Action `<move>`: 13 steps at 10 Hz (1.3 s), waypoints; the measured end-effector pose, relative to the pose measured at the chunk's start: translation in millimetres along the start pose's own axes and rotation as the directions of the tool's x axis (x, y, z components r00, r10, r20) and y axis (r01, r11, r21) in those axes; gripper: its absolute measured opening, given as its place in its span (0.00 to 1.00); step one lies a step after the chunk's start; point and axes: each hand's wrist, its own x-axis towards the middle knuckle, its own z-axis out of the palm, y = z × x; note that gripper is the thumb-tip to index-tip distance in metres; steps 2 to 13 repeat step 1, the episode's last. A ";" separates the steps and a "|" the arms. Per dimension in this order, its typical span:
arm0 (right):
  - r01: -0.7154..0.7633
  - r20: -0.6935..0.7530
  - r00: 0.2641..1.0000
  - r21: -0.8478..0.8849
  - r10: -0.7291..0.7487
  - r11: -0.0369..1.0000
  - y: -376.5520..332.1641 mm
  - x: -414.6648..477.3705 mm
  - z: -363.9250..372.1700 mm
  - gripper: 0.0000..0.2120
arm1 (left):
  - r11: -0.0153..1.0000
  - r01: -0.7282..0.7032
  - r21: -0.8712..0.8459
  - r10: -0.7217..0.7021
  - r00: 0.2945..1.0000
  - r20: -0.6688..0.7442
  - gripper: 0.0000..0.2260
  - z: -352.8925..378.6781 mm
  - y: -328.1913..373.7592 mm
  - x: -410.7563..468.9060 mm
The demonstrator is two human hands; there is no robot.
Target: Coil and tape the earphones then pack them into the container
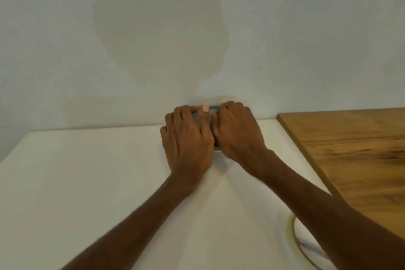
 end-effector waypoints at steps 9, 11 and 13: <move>-0.120 0.056 0.992 0.074 0.116 0.990 -2.6 -4.0 -2.0 0.14 | 0.998 0.060 -0.018 -0.059 0.996 0.073 0.23 -12.2 8.4 -5.7; -0.120 0.056 0.992 0.074 0.116 0.990 -2.6 -4.0 -2.0 0.14 | 0.998 0.060 -0.018 -0.059 0.996 0.073 0.23 -12.2 8.4 -5.7; -0.120 0.056 0.992 0.074 0.116 0.990 -2.6 -4.0 -2.0 0.14 | 0.998 0.060 -0.018 -0.059 0.996 0.073 0.23 -12.2 8.4 -5.7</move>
